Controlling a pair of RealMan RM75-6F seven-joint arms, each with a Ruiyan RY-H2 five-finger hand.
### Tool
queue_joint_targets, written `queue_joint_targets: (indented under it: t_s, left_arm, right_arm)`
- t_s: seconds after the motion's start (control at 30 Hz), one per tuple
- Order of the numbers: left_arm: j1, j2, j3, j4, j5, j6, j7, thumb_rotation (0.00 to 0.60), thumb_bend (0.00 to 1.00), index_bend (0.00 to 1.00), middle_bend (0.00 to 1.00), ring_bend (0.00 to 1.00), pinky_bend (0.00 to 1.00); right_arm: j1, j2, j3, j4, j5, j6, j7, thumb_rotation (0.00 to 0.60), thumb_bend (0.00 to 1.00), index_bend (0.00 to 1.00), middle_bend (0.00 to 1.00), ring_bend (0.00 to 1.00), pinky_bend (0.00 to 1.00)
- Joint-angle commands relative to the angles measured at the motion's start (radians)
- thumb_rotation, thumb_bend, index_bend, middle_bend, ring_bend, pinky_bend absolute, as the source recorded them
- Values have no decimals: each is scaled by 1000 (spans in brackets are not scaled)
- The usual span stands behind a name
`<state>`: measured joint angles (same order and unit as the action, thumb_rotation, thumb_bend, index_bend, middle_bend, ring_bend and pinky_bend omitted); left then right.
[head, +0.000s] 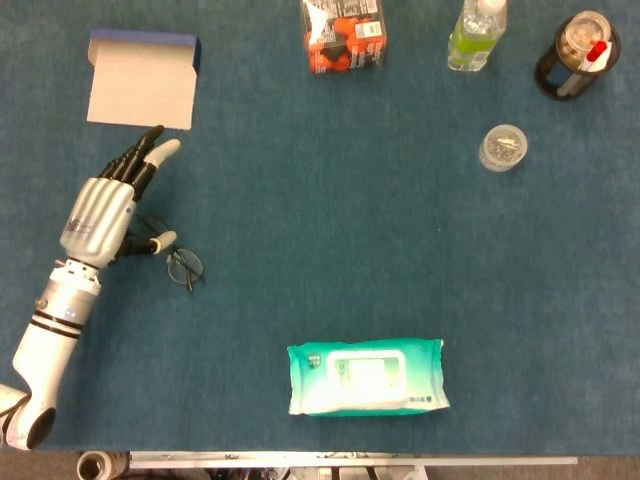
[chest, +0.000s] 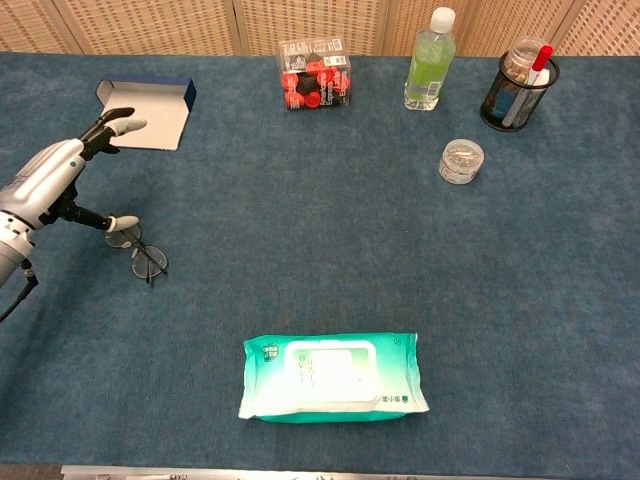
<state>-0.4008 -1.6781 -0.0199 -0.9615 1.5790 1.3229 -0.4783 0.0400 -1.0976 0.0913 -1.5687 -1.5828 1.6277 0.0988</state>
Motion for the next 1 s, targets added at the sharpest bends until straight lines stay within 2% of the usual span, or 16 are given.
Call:
queue_joint_targets:
  t_s: [0.03, 0.4, 1.0]
  left_arm:
    - [-11, -30, 10, 66, 15, -3, -45, 600, 24, 86, 0, 86, 160]
    - [-17, -108, 25, 227, 17, -13, -127, 600, 23, 86, 0, 77, 151]
    - [-14, -153, 36, 314, 10, -21, -181, 600, 23, 86, 0, 77, 150]
  right_arm:
    - [0, 0, 0, 0, 0, 0, 0, 600, 411, 586, 398, 365, 445]
    - [-1, 1, -1, -1, -3, 2, 1, 600, 411, 586, 398, 365, 445]
    - [-1, 1, 0, -1, -2, 3, 0, 600, 411, 586, 398, 365, 445]
